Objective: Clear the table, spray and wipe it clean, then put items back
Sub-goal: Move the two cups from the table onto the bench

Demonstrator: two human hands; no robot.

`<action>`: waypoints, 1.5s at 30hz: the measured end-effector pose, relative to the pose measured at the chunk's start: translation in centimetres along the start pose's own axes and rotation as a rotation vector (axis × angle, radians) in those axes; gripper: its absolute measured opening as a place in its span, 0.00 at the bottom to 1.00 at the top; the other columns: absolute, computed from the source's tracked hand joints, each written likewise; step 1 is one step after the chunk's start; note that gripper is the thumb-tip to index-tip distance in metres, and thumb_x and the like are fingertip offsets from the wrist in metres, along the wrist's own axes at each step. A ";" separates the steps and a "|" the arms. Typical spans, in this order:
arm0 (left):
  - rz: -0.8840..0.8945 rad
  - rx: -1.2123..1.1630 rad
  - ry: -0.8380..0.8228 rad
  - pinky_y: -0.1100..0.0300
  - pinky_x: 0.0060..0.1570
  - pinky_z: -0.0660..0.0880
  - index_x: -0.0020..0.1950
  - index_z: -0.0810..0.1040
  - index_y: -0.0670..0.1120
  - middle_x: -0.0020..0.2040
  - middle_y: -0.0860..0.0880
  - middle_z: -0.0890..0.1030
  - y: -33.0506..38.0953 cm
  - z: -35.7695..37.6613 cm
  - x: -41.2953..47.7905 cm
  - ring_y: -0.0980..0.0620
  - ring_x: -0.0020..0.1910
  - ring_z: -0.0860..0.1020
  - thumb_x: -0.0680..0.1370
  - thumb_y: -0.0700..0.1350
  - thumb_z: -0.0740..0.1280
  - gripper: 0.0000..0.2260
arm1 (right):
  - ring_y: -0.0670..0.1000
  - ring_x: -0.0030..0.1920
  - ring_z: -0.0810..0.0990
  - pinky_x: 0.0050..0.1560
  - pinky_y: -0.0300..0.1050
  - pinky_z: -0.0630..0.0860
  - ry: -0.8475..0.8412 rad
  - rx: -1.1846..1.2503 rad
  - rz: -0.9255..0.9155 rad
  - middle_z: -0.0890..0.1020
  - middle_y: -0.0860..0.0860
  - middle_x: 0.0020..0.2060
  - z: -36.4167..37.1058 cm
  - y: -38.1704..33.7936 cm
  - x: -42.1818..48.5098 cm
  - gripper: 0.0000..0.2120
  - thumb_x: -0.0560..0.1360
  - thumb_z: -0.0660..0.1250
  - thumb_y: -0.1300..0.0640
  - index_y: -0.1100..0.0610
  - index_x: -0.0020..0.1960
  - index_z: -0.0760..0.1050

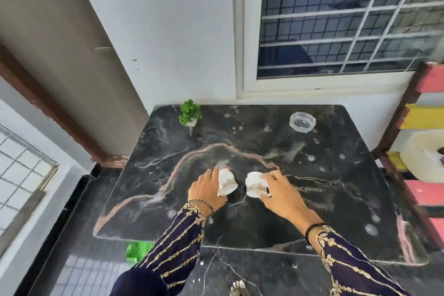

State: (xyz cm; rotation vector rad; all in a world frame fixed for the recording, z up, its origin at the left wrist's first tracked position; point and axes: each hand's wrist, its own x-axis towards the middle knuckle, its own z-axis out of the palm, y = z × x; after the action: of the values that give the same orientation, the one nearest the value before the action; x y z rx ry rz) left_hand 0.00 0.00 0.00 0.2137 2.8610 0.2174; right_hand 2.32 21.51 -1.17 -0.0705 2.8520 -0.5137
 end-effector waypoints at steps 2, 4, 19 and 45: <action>-0.018 -0.038 -0.011 0.49 0.63 0.72 0.77 0.52 0.49 0.74 0.46 0.64 -0.3 0.3 0.8 0.44 0.69 0.69 0.73 0.52 0.67 0.37 | 0.56 0.69 0.73 0.64 0.53 0.75 -0.006 0.022 0.004 0.68 0.51 0.71 0.3 0.5 0.5 0.27 0.79 0.68 0.51 0.53 0.75 0.65; -0.024 -0.042 -0.031 0.47 0.61 0.73 0.77 0.51 0.52 0.76 0.46 0.60 -0.7 0.9 1.3 0.44 0.70 0.68 0.74 0.52 0.66 0.37 | 0.55 0.71 0.71 0.64 0.54 0.76 -0.039 0.025 0.006 0.66 0.49 0.73 0.6 1.0 0.8 0.29 0.79 0.69 0.52 0.51 0.76 0.63; 0.029 -0.019 -0.009 0.50 0.50 0.77 0.71 0.62 0.46 0.63 0.46 0.73 0.7 2.1 6.6 0.44 0.60 0.77 0.79 0.45 0.59 0.20 | 0.60 0.60 0.81 0.56 0.54 0.79 -0.001 -0.037 0.047 0.82 0.54 0.62 0.3 2.5 4.5 0.21 0.80 0.61 0.60 0.52 0.72 0.71; 0.234 -0.439 -0.227 0.51 0.46 0.79 0.51 0.78 0.47 0.47 0.48 0.79 54.1 13.2 10.7 0.47 0.47 0.78 0.72 0.46 0.66 0.09 | 0.46 0.27 0.70 0.34 0.34 0.65 0.275 0.399 0.490 0.76 0.45 0.26 -11.1 52.9 -11.1 0.04 0.77 0.70 0.59 0.58 0.46 0.82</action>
State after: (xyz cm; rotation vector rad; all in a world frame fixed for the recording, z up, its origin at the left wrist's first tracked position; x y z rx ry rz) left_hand 0.14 56.38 -6.23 0.4492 2.4829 0.7994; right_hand 10.12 75.77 -7.04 0.7995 2.7975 -1.0205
